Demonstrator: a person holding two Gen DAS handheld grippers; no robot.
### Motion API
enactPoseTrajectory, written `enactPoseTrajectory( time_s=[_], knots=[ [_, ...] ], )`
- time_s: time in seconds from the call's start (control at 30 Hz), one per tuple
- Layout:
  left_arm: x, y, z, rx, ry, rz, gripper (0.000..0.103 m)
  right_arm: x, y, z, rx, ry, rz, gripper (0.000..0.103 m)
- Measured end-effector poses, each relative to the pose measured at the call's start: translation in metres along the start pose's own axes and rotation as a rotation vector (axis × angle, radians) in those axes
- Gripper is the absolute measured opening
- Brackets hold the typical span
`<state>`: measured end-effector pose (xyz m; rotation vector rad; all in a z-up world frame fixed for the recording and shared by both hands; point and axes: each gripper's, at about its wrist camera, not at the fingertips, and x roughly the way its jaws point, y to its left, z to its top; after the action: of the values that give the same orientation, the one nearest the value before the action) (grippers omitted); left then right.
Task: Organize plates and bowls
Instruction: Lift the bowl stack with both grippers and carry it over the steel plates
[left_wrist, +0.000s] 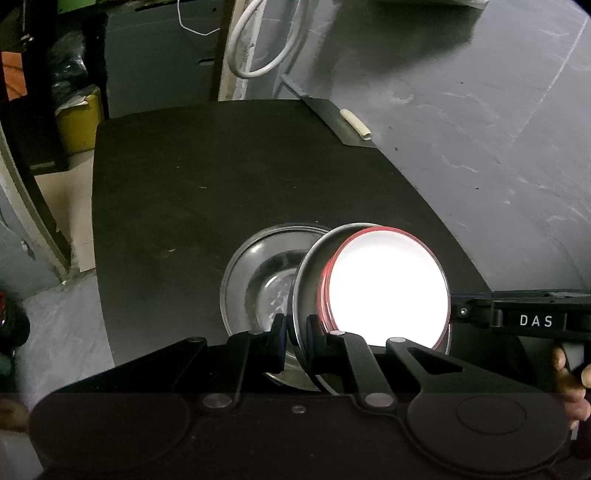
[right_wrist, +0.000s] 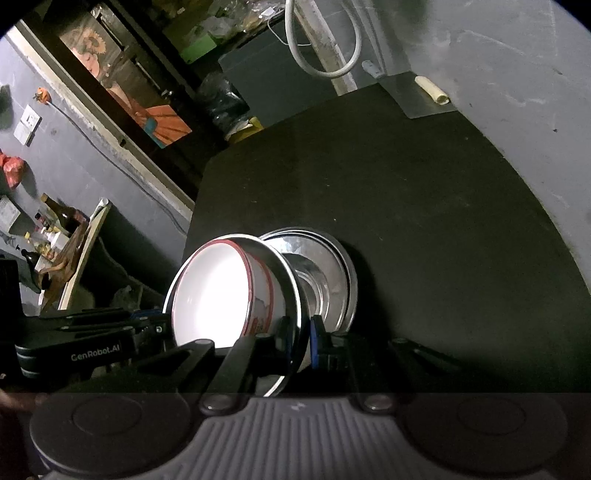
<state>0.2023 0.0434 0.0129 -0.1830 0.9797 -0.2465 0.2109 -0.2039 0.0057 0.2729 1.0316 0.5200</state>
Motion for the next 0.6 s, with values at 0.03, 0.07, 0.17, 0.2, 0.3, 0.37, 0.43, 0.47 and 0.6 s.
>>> enactPoseTrajectory(
  time_s=[0.03, 0.07, 0.17, 0.2, 0.3, 0.37, 0.43, 0.47, 0.6],
  knots=[
    [0.002, 0.002, 0.001, -0.002, 0.002, 0.002, 0.009, 0.003, 0.000, 0.002, -0.001, 0.004, 0.000, 0.010],
    [0.003, 0.003, 0.001, -0.004, 0.003, 0.003, 0.009, 0.005, 0.000, 0.003, -0.002, 0.007, -0.001, 0.010],
    [0.008, 0.006, 0.004, -0.006, 0.013, 0.014, 0.009, 0.012, 0.002, 0.007, -0.007, 0.018, -0.007, 0.010],
    [0.010, 0.007, 0.005, -0.005, 0.016, 0.017, 0.009, 0.014, 0.003, 0.007, -0.010, 0.023, -0.009, 0.010],
    [0.014, 0.011, 0.004, -0.006, 0.023, 0.022, 0.009, 0.022, 0.002, 0.010, -0.008, 0.036, -0.011, 0.010],
    [0.017, 0.014, 0.005, -0.011, 0.029, 0.026, 0.009, 0.026, 0.002, 0.012, -0.010, 0.043, -0.012, 0.010],
    [0.019, 0.017, 0.006, -0.016, 0.031, 0.028, 0.009, 0.031, 0.003, 0.013, -0.013, 0.049, -0.015, 0.010],
    [0.020, 0.018, 0.007, -0.018, 0.032, 0.030, 0.009, 0.033, 0.004, 0.013, -0.015, 0.052, -0.016, 0.010],
    [0.024, 0.024, 0.009, -0.022, 0.035, 0.033, 0.009, 0.039, 0.006, 0.016, -0.021, 0.062, -0.018, 0.010]
  ],
)
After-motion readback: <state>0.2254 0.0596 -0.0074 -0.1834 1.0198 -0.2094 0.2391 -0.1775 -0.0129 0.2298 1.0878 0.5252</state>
